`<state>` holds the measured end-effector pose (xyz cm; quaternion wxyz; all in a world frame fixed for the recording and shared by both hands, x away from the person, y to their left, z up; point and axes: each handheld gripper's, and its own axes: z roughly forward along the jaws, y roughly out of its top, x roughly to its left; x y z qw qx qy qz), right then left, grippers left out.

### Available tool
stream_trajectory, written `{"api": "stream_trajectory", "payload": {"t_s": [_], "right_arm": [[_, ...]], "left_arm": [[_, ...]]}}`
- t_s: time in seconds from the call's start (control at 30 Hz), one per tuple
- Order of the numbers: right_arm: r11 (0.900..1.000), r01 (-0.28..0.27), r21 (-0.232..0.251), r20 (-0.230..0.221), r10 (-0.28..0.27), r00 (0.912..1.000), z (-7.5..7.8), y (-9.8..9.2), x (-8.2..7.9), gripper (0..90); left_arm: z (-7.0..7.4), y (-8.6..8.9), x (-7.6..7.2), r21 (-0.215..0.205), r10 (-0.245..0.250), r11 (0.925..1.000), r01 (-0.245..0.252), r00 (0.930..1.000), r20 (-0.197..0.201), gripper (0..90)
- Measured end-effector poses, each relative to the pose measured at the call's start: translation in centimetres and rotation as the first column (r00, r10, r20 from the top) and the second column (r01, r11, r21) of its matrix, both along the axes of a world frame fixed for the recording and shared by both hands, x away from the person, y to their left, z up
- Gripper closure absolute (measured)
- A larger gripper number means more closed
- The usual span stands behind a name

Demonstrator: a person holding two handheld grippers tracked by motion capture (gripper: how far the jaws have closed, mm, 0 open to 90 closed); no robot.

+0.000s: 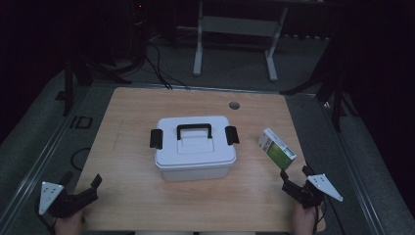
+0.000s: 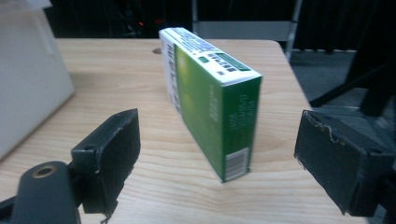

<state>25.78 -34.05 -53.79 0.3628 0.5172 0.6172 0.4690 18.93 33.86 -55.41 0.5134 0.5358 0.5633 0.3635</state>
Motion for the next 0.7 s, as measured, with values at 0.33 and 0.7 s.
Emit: {"api": "stream_trajectory", "payload": {"t_s": [0.33,0.7], "right_arm": [[0.999,-0.047,0.001,0.005,0.047,0.9989,1.5,0.4,0.1,13.3],[0.965,-0.260,0.037,-0.019,0.261,0.9652,3.1,3.1,1.2,15.2]], "left_arm": [[1.9,-1.0,0.4,-0.001,-0.176,0.9843,0.176,0.9843,0.007,0.0],[2.5,-2.4,1.5,0.022,-0.266,0.9637,0.266,0.9640,-0.010,5.8]]}}
